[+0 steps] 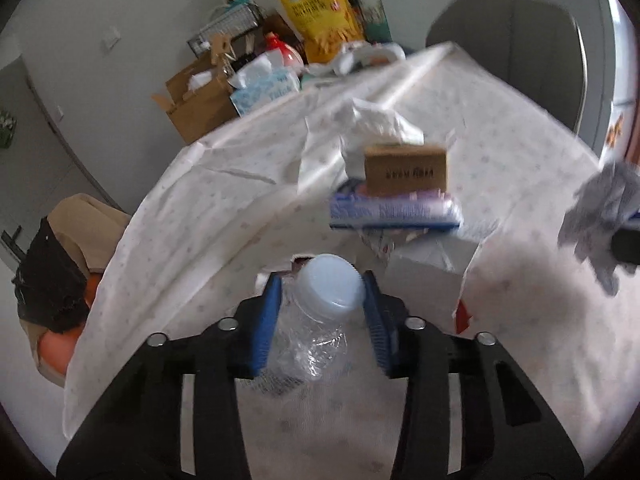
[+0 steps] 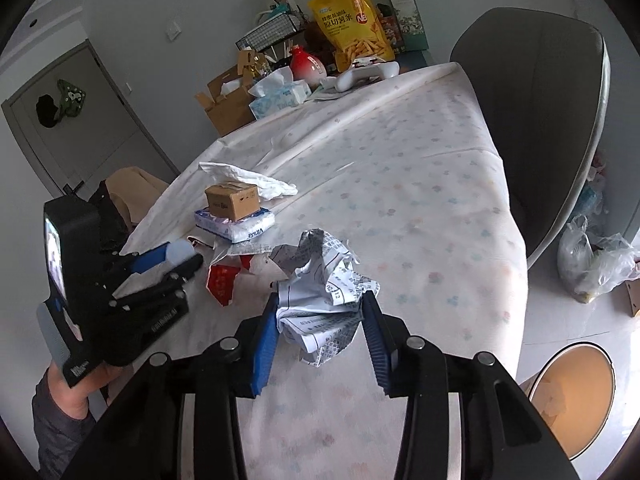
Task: Collect trash
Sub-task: 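Grasp the clear plastic bottle with the left gripper while the right grasps the foil wrapper, then carry the bottle and foil wrapper in both grippers over the bin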
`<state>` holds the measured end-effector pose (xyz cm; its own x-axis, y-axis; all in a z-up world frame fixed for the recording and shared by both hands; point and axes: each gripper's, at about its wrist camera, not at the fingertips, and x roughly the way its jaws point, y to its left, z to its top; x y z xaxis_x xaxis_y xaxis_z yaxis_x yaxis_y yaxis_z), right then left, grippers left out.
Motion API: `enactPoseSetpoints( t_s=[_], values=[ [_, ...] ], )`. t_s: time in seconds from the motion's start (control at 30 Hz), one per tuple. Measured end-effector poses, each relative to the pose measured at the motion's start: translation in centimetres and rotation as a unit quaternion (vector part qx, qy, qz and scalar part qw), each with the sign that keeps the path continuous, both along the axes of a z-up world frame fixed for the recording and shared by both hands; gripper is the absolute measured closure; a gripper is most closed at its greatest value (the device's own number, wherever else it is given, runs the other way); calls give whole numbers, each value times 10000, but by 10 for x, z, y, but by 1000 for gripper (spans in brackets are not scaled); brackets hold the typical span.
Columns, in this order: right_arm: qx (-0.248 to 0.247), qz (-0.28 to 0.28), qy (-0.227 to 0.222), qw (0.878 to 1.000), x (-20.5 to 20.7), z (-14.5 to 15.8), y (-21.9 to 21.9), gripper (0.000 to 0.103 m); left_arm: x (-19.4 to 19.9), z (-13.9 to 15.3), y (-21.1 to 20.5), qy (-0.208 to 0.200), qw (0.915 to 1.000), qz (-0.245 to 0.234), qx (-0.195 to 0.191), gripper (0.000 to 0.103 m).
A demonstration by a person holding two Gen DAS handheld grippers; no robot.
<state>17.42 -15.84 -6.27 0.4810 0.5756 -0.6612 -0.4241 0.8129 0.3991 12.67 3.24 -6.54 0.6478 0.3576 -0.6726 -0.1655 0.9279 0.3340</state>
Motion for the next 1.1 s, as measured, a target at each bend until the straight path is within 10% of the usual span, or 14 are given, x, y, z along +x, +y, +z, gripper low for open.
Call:
enactPoseSetpoints(
  t_s=[0.57, 1.1],
  values=[
    [453, -234, -465, 9976, -28, 39, -42, 63, -50, 101, -12, -1354, 9875, -91, -804, 70],
    [623, -1301, -854, 9858, -40, 54, -149, 63, -23, 113, -95, -1526, 9717, -916, -1555, 70]
  ],
)
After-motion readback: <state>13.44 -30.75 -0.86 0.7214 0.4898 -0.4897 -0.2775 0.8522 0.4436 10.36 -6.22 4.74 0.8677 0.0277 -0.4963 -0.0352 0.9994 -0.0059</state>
